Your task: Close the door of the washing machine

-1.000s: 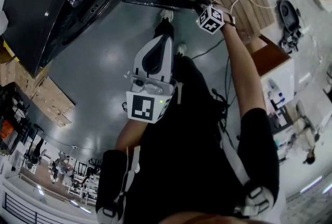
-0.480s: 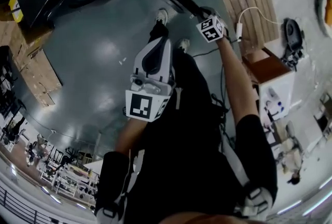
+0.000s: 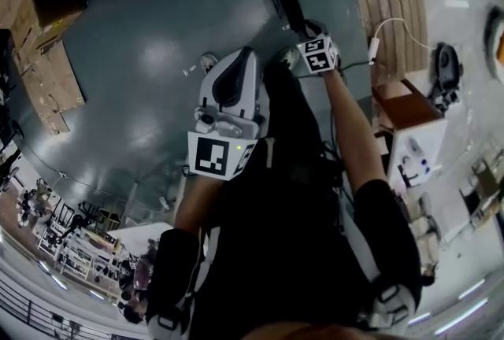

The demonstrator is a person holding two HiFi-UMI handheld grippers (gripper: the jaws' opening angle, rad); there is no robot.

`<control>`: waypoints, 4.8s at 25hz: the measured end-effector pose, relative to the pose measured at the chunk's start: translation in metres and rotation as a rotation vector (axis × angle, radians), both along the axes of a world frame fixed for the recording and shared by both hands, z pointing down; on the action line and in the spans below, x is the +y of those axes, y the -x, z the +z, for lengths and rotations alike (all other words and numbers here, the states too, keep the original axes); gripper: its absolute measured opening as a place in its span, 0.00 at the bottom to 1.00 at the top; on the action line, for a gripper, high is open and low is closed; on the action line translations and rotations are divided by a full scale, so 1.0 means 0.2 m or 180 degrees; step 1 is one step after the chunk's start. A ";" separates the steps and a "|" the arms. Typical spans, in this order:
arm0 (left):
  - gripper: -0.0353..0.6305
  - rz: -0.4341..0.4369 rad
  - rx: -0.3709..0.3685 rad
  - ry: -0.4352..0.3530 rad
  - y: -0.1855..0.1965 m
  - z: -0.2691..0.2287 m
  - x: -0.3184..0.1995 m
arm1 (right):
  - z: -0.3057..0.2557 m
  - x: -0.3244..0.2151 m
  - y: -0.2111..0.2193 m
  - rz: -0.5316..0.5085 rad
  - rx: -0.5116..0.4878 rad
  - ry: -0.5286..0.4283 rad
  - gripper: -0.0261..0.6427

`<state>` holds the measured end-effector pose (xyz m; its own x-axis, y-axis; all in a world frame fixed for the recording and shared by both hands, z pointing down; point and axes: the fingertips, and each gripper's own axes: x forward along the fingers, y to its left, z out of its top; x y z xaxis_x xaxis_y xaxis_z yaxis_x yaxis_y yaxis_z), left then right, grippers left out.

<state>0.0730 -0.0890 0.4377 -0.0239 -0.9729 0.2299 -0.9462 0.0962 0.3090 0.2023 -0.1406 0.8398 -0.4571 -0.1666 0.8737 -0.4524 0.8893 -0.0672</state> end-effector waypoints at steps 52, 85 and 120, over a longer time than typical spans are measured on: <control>0.06 -0.0887 0.0041 -0.0198 2.17 0.15 1.05 | 0.08 0.71 2.15 0.1515 -0.0241 0.0163 0.20; 0.06 -0.1386 0.0136 0.0202 2.62 0.40 0.88 | 0.09 0.15 2.85 0.0770 -0.0190 -0.0309 0.09; 0.06 -0.0774 -0.0233 -0.0431 1.87 -0.55 1.41 | -2.11 0.97 2.02 0.0408 -0.1950 -0.0736 0.05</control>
